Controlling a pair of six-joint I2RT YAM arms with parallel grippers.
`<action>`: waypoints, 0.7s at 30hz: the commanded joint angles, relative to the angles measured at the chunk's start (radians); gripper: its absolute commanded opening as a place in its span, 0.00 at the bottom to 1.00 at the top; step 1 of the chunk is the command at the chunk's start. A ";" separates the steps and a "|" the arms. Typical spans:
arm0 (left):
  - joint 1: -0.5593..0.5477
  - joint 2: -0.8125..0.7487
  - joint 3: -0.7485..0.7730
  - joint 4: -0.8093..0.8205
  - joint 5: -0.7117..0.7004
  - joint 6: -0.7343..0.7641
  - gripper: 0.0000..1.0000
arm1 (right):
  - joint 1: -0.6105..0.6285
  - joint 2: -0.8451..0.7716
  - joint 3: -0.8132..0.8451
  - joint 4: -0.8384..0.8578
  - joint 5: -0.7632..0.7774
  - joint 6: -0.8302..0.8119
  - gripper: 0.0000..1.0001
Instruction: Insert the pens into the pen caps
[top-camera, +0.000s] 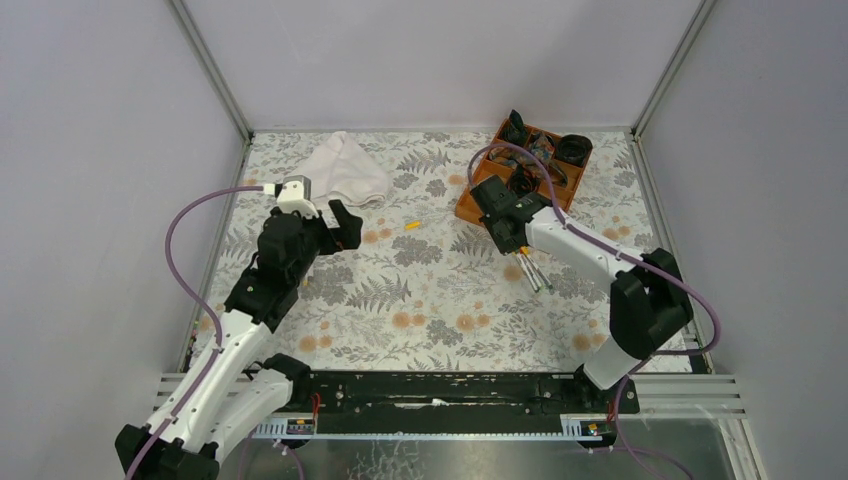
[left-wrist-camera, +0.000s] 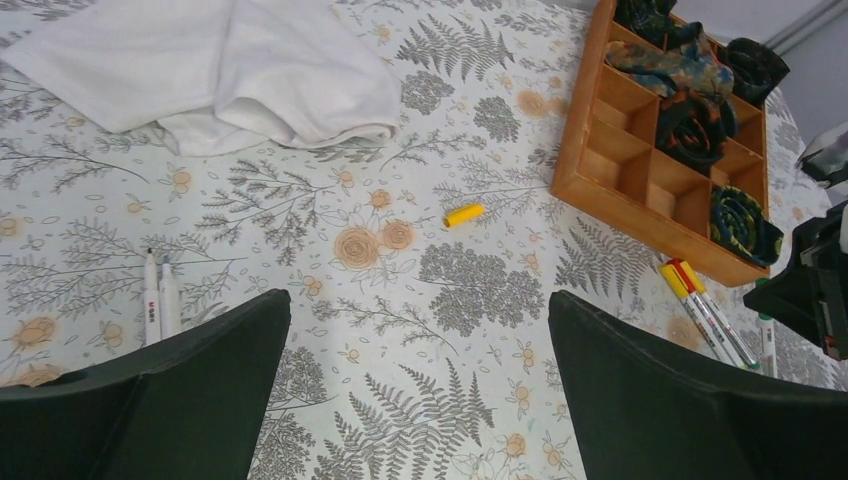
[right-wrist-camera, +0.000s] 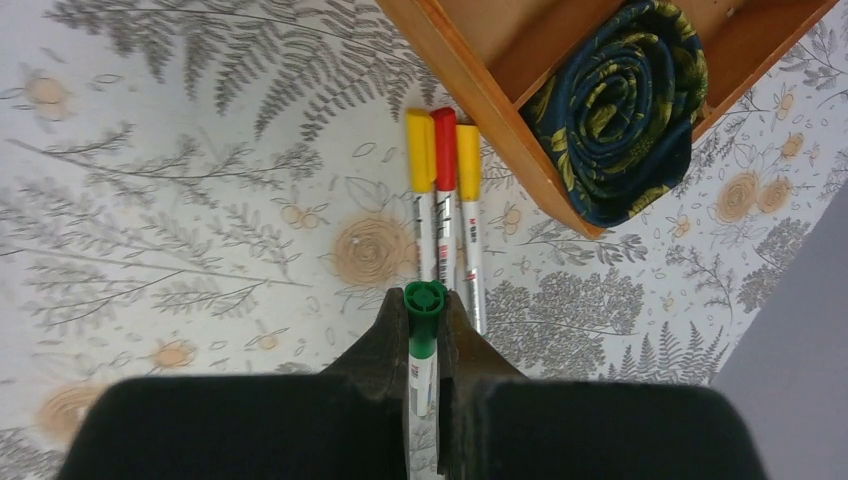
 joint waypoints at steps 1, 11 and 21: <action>0.003 -0.017 0.017 0.001 -0.072 -0.004 1.00 | -0.036 0.049 0.036 -0.016 0.009 -0.083 0.00; 0.003 -0.009 0.020 -0.006 -0.078 -0.004 1.00 | -0.041 0.189 0.109 0.035 -0.047 -0.119 0.00; 0.003 0.001 0.025 -0.012 -0.082 -0.005 1.00 | -0.042 0.306 0.174 0.028 -0.062 -0.124 0.03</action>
